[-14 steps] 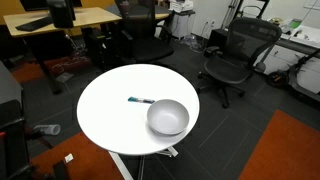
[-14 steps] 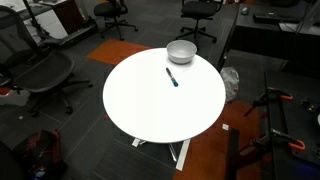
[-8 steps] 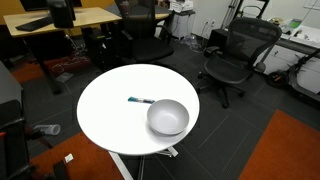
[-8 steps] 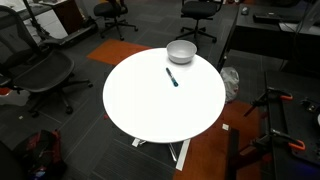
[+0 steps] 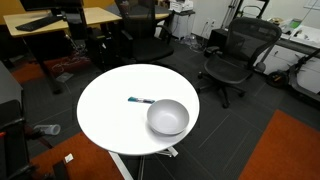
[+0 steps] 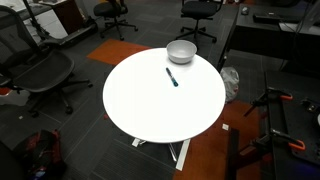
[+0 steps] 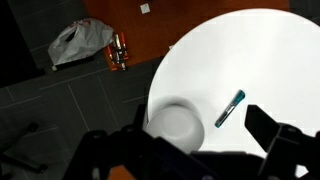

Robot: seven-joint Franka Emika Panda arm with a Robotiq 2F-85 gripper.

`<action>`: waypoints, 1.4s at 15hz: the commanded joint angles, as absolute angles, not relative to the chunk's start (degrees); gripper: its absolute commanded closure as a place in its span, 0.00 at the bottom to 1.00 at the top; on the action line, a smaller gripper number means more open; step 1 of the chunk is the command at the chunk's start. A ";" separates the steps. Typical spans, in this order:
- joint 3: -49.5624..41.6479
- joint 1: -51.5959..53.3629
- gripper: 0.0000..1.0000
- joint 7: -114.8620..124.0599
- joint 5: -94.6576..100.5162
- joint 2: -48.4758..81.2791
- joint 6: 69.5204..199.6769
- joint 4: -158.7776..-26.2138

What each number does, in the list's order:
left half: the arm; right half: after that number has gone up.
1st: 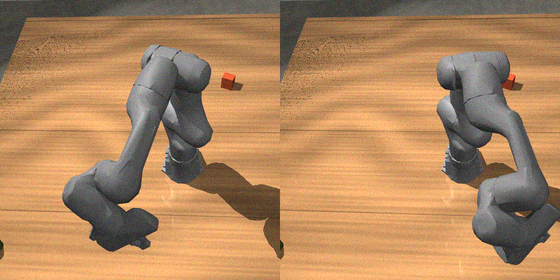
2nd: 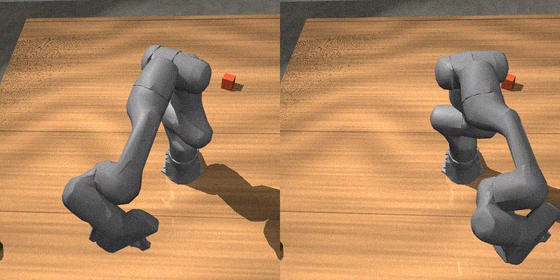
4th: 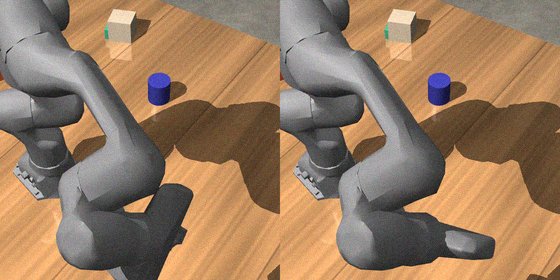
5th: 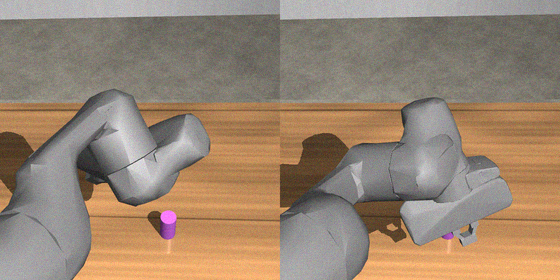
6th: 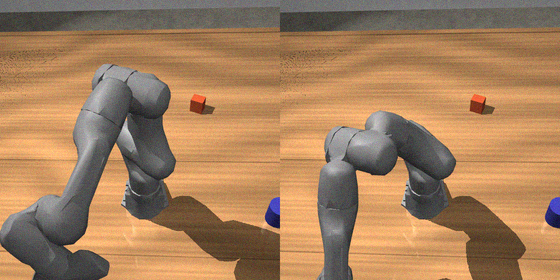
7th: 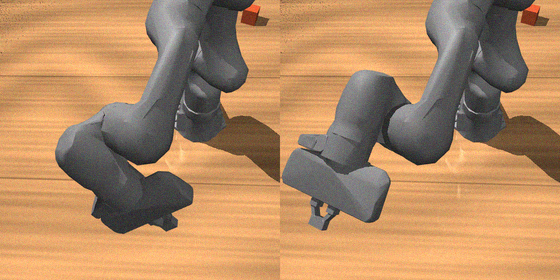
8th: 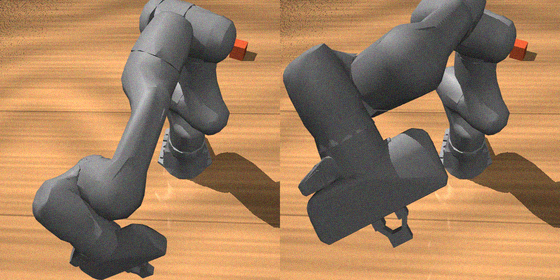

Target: Put the marker in the bowl

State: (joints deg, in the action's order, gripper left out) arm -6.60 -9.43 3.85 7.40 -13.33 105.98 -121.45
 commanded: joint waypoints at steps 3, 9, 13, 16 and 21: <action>-5.65 -8.17 0.00 15.59 2.10 -10.73 117.67 -126.51; -4.35 -7.09 0.00 27.70 -1.87 -3.62 129.61 -127.72; -4.17 -5.66 0.00 30.93 -4.82 2.30 135.22 -126.52; -4.30 -4.68 0.00 32.03 -6.97 5.88 138.94 -125.80; -4.74 -2.81 0.00 35.88 -7.56 10.85 144.64 -125.31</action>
State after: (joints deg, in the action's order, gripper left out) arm -4.33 -4.15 32.50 -6.91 8.21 142.02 -126.58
